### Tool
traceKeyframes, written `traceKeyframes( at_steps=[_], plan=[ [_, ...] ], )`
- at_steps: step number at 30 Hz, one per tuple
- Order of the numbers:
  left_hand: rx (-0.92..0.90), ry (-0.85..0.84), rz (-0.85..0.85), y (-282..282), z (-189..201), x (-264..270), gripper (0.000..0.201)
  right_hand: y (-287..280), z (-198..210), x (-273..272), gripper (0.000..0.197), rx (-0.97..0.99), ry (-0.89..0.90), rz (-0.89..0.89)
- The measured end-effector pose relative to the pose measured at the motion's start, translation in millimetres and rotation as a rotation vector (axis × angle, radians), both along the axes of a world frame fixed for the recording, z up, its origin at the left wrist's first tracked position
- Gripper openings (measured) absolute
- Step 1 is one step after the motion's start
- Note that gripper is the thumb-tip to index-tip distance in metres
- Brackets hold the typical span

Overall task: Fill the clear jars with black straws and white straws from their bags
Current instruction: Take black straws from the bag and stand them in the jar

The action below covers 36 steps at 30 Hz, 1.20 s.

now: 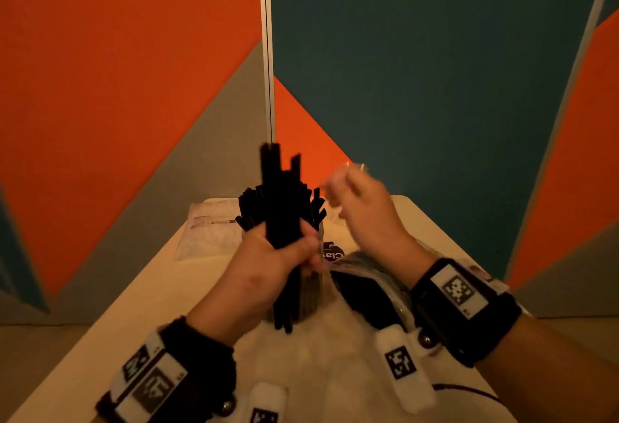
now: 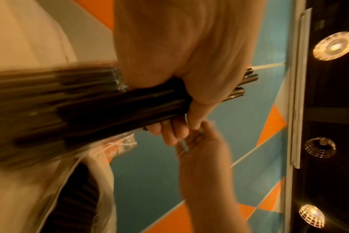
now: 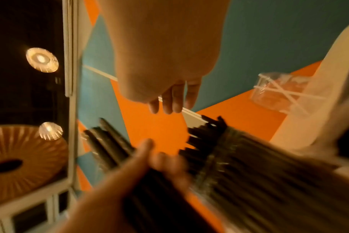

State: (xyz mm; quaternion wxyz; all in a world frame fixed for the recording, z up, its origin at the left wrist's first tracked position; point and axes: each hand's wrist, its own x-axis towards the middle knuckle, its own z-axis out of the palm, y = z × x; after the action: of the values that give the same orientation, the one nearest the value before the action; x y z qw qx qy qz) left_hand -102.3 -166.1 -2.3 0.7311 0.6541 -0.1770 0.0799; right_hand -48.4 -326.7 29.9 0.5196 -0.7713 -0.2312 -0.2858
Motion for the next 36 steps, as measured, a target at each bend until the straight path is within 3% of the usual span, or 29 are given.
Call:
traceKeyframes(
  at_steps=[3, 5, 8, 18, 20, 24, 25, 28, 30, 32, 34, 36],
  plan=[
    [-0.086, -0.097, 0.061, 12, 19, 8, 0.008, 0, -41, 5, 0.01, -0.523, -0.085, -0.041],
    [-0.121, -0.115, 0.069, 15, 28, 13, 0.008, 3, -59, 6, 0.022, -0.687, -0.165, -0.031],
    [-0.133, -0.157, 0.118, 17, 40, 27, 0.008, 10, -63, 7, 0.027, -0.633, -0.137, -0.062],
    [-0.302, -0.218, 0.212, 15, 61, 76, 0.012, 14, -65, 9, 0.016, -0.545, -0.065, -0.043],
    [-0.157, -0.235, 0.292, 12, 50, 80, 0.012, 13, -64, 9, 0.016, -0.551, -0.053, -0.048],
    [0.592, -0.375, 0.681, 11, 16, 86, 0.033, 10, -62, 8, 0.017, -0.555, -0.022, -0.053],
    [0.697, -0.428, 0.723, 13, 13, 86, 0.031, 10, -62, 8, 0.017, -0.555, -0.021, -0.046],
    [0.794, -0.547, 0.748, 18, 8, 87, 0.022, 10, -62, 7, 0.016, -0.558, -0.018, -0.039],
    [0.883, -0.51, 0.743, 22, 8, 90, 0.035, 9, -62, 7, 0.015, -0.549, -0.016, -0.042],
    [0.806, -0.455, 0.67, 25, 13, 92, 0.054, 8, -61, 7, 0.014, -0.542, -0.018, -0.032],
    [0.585, -0.428, 0.595, 27, 25, 92, 0.081, 8, -62, 7, 0.014, -0.539, -0.025, -0.026],
    [0.47, -0.509, 0.588, 27, 40, 91, 0.096, 10, -63, 9, 0.015, -0.541, -0.029, -0.029]
  ],
)
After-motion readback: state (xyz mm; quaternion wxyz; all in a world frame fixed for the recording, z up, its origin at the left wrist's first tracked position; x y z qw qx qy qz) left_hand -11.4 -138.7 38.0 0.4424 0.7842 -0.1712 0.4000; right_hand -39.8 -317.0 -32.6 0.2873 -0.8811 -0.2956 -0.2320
